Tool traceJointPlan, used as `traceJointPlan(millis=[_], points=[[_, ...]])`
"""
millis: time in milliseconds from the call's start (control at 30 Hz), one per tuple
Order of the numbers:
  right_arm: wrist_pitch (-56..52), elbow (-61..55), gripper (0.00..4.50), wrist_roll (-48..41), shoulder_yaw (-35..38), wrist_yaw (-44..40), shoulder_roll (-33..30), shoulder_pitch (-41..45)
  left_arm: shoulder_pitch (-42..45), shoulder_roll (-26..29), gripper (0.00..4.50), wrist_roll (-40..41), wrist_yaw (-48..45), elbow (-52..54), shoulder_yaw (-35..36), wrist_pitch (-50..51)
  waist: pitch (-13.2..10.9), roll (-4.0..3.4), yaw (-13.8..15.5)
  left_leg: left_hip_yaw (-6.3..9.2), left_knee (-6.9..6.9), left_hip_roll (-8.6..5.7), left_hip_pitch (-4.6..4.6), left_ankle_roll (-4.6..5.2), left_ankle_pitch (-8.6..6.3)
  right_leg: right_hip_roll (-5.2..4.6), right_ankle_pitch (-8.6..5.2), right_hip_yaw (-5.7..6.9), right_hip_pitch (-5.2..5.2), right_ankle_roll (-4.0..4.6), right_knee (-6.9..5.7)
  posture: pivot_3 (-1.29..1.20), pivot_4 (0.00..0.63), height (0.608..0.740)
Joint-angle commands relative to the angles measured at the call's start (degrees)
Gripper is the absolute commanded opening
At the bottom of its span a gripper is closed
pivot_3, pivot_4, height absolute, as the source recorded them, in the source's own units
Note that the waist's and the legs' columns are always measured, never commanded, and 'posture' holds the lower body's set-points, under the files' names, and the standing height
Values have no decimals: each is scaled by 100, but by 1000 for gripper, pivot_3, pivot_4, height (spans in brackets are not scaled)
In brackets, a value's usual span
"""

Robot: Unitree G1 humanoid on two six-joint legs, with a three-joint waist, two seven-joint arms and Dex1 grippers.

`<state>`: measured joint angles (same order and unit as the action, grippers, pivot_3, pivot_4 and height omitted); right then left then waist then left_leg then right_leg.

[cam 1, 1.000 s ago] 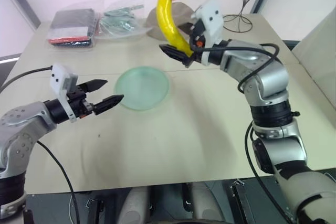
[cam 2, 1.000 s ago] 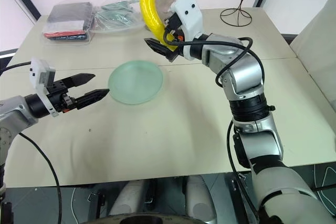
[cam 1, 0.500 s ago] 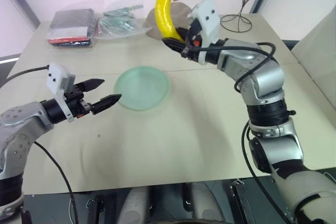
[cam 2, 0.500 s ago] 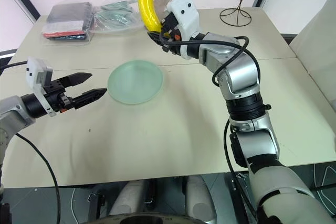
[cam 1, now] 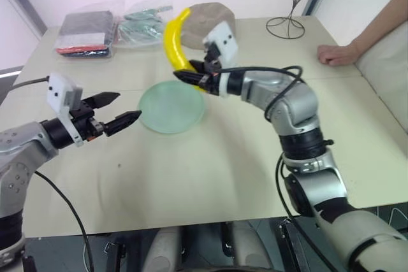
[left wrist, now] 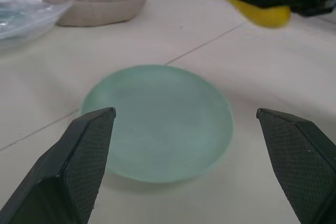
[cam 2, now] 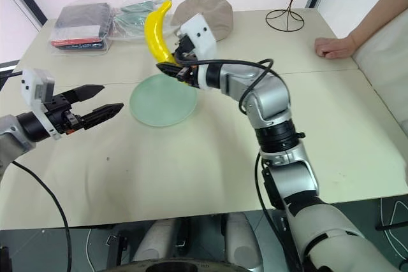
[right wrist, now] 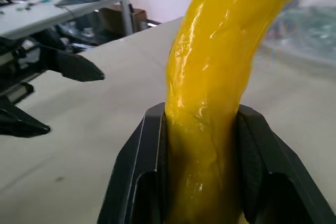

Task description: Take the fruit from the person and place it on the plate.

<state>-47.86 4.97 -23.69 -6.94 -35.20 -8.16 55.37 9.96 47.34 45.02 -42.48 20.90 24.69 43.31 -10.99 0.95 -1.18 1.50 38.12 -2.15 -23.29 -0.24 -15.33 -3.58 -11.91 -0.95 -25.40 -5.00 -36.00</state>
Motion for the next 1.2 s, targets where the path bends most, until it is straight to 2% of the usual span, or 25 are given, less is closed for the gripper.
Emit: traceJointPlan(millis=[33, 100, 200, 367, 500, 800, 1100, 1200], points=[[-157, 296, 1192, -270, 250, 191, 456, 248, -74, 147, 4500, 63, 31, 169, 344, -14, 0, 0, -1, 0, 0, 0, 0, 0, 0, 0, 0, 0, -1, 0, 0, 0, 150, 740], [-246, 597, 1192, -374, 386, 316, 738, 312, -144, 159, 4500, 89, 64, 235, 434, 14, -1, -1, 4, 1, 0, 0, 0, -1, 0, 0, 0, 1, -1, 1, 0, 0, 150, 740], [-591, 1301, 1192, -760, 1039, 815, 1249, 529, -260, 182, 4500, 174, 148, 382, 560, 80, -1, -2, -4, 2, 0, 0, 0, -2, 0, -1, 0, 1, -1, 1, 0, 0, 150, 740], [-649, 1993, 1192, -928, 1563, 1277, 1553, 726, -485, 191, 4500, 289, 238, 582, 763, 161, -1, -2, -4, 4, -7, 0, 0, -4, 0, -3, -1, -2, -3, 4, 2, 0, 150, 740], [-426, 2317, 1192, -780, 1520, 1333, 1617, 643, -577, 200, 4500, 354, 286, 679, 852, 207, -2, -4, -25, 3, -11, 0, -1, -5, 0, -3, -2, -2, -4, 6, 5, 0, 150, 740], [215, 2838, 1192, -122, 895, 1275, 1781, -5, -533, 333, 4500, 424, 318, 685, 829, 284, -2, -4, -145, 4, -15, -1, -2, -6, 1, 0, -3, 0, -7, 8, 3, 0, 150, 740], [314, 2768, 1192, 26, 816, 1263, 1846, -177, -575, 372, 4500, 489, 346, 736, 828, 335, -2, -4, -140, 4, -19, 0, -1, -7, 2, 1, -4, 2, -8, 10, 1, 0, 150, 740], [310, 2681, 2573, 31, 782, 1238, 1836, -188, -570, 354, 4500, 491, 361, 739, 792, 331, -2, -4, -143, 5, -19, 0, -1, -7, 2, 1, -4, 3, -8, 10, 1, 0, 150, 740]])
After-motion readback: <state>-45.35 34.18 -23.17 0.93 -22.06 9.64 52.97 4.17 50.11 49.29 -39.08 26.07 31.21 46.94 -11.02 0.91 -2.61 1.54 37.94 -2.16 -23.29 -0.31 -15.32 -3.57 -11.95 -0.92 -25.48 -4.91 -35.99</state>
